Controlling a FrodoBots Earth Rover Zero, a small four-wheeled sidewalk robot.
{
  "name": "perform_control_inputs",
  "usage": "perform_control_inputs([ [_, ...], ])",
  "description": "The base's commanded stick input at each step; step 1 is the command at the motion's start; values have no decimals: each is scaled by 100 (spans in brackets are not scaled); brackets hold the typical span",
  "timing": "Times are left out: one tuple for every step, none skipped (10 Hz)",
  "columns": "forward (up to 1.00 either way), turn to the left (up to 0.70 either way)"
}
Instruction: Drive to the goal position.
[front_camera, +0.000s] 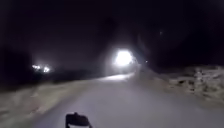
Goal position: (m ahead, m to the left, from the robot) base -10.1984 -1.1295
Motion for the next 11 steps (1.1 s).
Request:
perform_control_inputs([
  [100,0],
  [100,0],
  [100,0],
  [100,0],
  [100,0],
  [100,0],
  [90,0],
  [83,0],
  [78,0],
  [61,0],
  [60,0],
])
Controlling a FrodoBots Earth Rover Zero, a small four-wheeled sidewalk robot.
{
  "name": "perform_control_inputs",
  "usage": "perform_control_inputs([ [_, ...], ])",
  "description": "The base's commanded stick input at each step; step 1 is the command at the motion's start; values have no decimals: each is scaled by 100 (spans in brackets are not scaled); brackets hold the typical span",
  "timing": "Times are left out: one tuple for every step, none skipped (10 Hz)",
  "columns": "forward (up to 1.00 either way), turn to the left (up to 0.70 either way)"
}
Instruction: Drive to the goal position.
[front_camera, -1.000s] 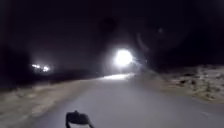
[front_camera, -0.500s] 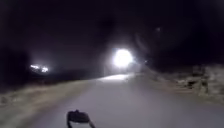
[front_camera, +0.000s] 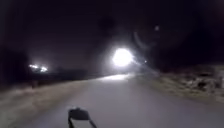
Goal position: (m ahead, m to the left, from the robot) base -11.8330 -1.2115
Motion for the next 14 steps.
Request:
perform_control_inputs([
  [60,0],
  [60,0],
  [56,0],
  [54,0],
  [54,-13],
  [57,-20],
  [61,-21],
  [62,-23],
  [62,-23],
  [58,-26],
  [39,-39],
  [4,-53],
  [4,-53],
  [4,-53],
])
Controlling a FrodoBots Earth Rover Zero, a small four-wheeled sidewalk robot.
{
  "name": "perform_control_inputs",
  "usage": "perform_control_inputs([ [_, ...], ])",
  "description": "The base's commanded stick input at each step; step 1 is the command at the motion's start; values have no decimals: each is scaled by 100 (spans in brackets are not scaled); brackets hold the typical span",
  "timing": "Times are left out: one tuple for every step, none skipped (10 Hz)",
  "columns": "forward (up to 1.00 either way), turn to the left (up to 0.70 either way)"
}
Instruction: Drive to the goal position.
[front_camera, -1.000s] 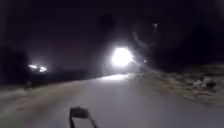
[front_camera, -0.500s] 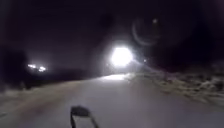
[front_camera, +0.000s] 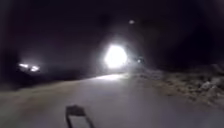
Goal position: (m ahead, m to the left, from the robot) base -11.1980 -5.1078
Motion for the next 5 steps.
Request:
perform_control_inputs([
  [1,-54],
  [3,-54],
  [4,-55],
  [4,-60],
  [4,-63],
])
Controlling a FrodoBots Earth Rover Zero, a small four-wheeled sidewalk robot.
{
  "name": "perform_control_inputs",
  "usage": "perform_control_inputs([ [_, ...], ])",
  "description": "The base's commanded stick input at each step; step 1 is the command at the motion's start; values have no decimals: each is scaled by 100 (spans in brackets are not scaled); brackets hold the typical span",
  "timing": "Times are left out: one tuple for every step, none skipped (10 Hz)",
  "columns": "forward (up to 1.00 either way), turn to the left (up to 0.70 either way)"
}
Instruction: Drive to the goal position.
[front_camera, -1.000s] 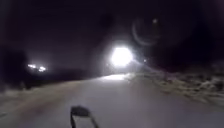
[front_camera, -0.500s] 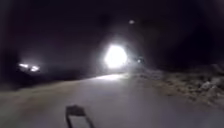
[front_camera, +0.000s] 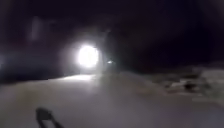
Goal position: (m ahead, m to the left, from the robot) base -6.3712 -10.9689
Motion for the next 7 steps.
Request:
perform_control_inputs([
  [4,-65],
  [4,-65],
  [4,-65],
  [4,-65],
  [4,-65],
  [2,-65],
  [1,-65],
])
